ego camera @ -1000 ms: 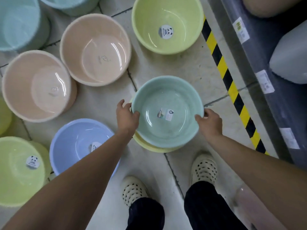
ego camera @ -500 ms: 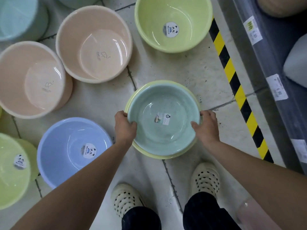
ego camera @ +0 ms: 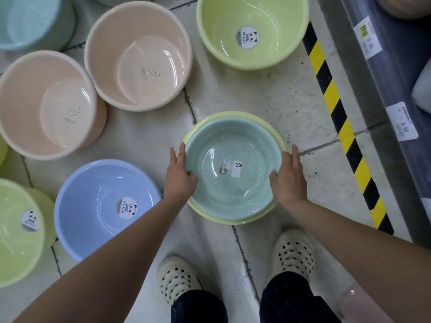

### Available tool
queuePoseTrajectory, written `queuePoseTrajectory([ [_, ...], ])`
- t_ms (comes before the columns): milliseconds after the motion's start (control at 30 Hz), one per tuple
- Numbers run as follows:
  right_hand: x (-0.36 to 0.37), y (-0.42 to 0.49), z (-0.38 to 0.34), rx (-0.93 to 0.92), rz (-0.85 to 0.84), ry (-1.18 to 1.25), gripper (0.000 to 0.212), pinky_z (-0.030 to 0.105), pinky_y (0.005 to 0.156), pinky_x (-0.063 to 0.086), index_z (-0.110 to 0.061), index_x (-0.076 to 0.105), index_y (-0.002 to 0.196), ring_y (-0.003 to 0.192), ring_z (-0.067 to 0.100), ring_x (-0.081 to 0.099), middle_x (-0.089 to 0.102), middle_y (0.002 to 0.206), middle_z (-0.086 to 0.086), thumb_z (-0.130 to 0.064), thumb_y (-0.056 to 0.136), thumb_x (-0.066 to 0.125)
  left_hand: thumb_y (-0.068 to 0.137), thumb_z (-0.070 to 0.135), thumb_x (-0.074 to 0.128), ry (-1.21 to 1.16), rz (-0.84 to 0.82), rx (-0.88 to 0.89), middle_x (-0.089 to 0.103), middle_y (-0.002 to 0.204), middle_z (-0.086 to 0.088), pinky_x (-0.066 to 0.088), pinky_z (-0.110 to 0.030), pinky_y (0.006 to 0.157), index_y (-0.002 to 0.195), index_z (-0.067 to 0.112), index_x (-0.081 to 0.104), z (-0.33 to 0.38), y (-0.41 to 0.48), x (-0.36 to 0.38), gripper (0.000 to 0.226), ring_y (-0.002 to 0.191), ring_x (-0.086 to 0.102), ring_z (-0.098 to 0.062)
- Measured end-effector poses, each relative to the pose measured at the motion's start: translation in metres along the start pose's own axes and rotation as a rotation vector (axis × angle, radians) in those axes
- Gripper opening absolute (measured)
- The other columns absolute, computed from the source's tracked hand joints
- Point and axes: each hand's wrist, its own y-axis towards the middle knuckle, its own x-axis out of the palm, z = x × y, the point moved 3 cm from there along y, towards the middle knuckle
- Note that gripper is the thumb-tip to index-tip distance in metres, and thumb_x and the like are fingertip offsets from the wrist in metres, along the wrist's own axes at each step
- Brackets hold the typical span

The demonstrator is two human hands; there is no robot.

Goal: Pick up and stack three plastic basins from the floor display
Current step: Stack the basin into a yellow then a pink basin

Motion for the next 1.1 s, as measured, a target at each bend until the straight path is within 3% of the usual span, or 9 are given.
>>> queuePoseTrajectory([
  [167,0.003,-0.003,0.008,-0.028,0.033,0.074,0.052,0.040,0.075,0.053,-0.015,0.039,0.144,0.116,0.035,0.058,0.005,0.170,0.003,-0.015,0.097,0.060,0.087,0.000,0.045,0.009,-0.009,-0.021,0.006,0.171,-0.004,0.041,-0.040,0.102,0.162,0.035,0.004,0.001,0.002,0.003,0.092,0.139,0.043,-0.037],
  [233,0.003,-0.001,0.015,0.009,-0.004,0.196,0.070,0.041,0.089,0.050,-0.023,0.027,0.155,0.128,0.032,0.053,0.010,0.170,0.001,-0.015,0.096,0.063,0.088,0.002,0.046,0.003,-0.017,-0.022,0.016,0.168,-0.006,0.040,-0.036,0.099,0.161,0.037,0.003,-0.002,0.006,0.004,0.092,0.138,0.044,-0.034],
  [300,0.001,0.002,0.021,0.121,-0.075,0.453,0.081,0.038,0.098,0.046,-0.030,0.020,0.160,0.131,0.028,0.050,0.035,0.160,0.002,-0.016,0.094,0.067,0.087,0.004,0.049,-0.046,-0.021,-0.019,0.037,0.155,-0.007,0.041,-0.033,0.092,0.161,0.040,0.004,-0.005,0.009,0.004,0.093,0.125,0.051,-0.032],
  [400,0.003,0.009,0.026,0.215,-0.177,0.646,0.071,0.028,0.084,0.045,-0.032,0.035,0.153,0.107,0.021,0.060,0.059,0.121,-0.004,-0.014,0.093,0.068,0.089,0.008,0.056,-0.191,-0.024,-0.142,0.051,0.126,0.002,0.052,-0.040,0.088,0.160,0.036,0.011,-0.011,0.014,0.001,0.089,0.103,0.054,-0.026],
  [467,0.002,0.014,0.027,0.238,-0.187,0.642,0.063,0.026,0.080,0.044,-0.028,0.044,0.145,0.100,0.020,0.061,0.062,0.108,-0.006,-0.011,0.090,0.069,0.090,0.014,0.062,-0.270,-0.027,-0.283,0.054,0.121,0.000,0.057,-0.046,0.082,0.156,0.026,0.024,-0.017,0.014,-0.001,0.077,0.097,0.056,-0.027],
  [600,-0.017,0.012,0.020,0.227,-0.204,0.593,0.057,0.030,0.081,0.047,-0.024,0.050,0.138,0.101,0.023,0.063,0.061,0.101,-0.007,-0.009,0.087,0.070,0.089,0.013,0.067,-0.313,-0.030,-0.319,0.060,0.115,-0.009,0.049,-0.034,0.071,0.133,0.009,0.049,-0.014,0.004,-0.005,0.048,0.093,0.060,-0.028],
  [800,-0.075,0.009,-0.020,0.123,-0.228,0.529,0.068,0.044,0.091,0.054,-0.030,0.036,0.146,0.104,0.024,0.060,0.059,0.111,-0.003,-0.008,0.089,0.065,0.086,0.013,0.069,-0.409,0.025,-0.316,0.060,0.107,-0.003,0.043,-0.025,0.061,0.129,0.011,0.052,0.001,-0.025,-0.046,0.046,0.089,0.058,-0.021],
  [1033,-0.128,-0.014,-0.120,-0.006,-0.283,0.494,0.068,0.049,0.091,0.056,-0.036,0.034,0.145,0.105,0.026,0.061,0.059,0.105,-0.010,-0.007,0.090,0.061,0.082,0.013,0.070,-0.549,0.178,-0.394,0.063,0.102,0.000,0.050,-0.033,0.076,0.126,0.013,0.055,-0.002,-0.076,-0.132,0.047,0.096,0.063,-0.025],
  [1100,-0.136,-0.027,-0.154,-0.050,-0.317,0.466,0.068,0.051,0.090,0.056,-0.037,0.035,0.145,0.103,0.026,0.061,0.060,0.106,-0.009,-0.008,0.089,0.062,0.082,0.013,0.070,-0.588,0.219,-0.429,0.062,0.100,0.001,0.050,-0.033,0.073,0.124,0.013,0.055,-0.011,-0.094,-0.159,0.044,0.096,0.063,-0.026],
])
